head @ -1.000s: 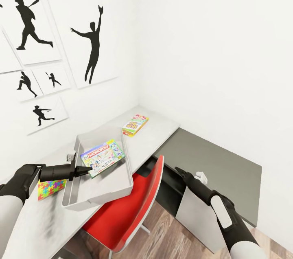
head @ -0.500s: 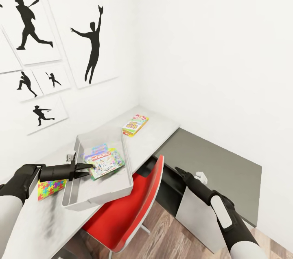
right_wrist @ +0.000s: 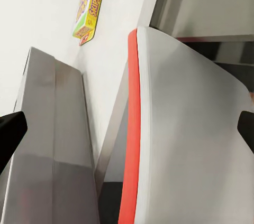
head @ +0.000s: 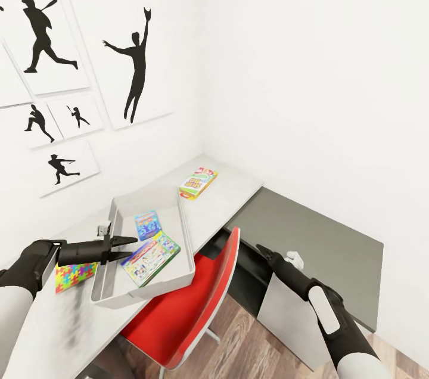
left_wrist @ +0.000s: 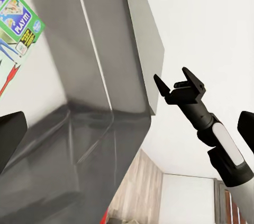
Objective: Put all the toys in the child's room - the three board games (two on the bed and one on the table), the two jigsaw puzzles on the table, and the tennis ball on the table - inside the toy box on the table in the child's room.
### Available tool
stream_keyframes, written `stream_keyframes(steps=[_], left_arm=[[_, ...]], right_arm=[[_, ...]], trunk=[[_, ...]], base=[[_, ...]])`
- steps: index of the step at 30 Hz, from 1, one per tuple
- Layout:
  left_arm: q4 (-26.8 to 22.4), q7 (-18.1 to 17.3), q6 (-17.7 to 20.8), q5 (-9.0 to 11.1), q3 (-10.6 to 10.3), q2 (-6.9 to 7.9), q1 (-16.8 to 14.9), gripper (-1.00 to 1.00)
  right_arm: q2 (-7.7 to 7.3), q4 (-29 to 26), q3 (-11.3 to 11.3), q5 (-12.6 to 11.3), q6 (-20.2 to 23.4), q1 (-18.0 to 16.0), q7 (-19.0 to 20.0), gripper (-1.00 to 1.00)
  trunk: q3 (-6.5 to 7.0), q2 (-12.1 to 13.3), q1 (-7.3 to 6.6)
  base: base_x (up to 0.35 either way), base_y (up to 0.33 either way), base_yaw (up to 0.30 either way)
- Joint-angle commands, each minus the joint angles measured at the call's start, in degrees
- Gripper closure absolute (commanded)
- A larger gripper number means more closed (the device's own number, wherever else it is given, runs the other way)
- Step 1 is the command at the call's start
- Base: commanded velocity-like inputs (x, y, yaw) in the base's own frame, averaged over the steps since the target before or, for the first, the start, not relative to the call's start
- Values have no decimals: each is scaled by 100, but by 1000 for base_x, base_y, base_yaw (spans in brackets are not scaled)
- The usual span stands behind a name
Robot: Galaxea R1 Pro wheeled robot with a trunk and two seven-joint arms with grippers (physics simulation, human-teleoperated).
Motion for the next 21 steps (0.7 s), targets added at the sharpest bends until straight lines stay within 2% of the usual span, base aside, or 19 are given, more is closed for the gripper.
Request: stream_keyframes(steps=[1,21], left_arm=[[-3,-45,60,-56,23,-3,-5,-100],[-3,-85,58,-49,29,3,-5,-100]], right_arm=[[4,-2,-20,-39,48,-5,7,-100],[8,6,-20,-46,57,-5,7,-100]], trunk=[[-12,-12,3],[-12,-12,3]], base=[[0,0,0],[0,0,0]])
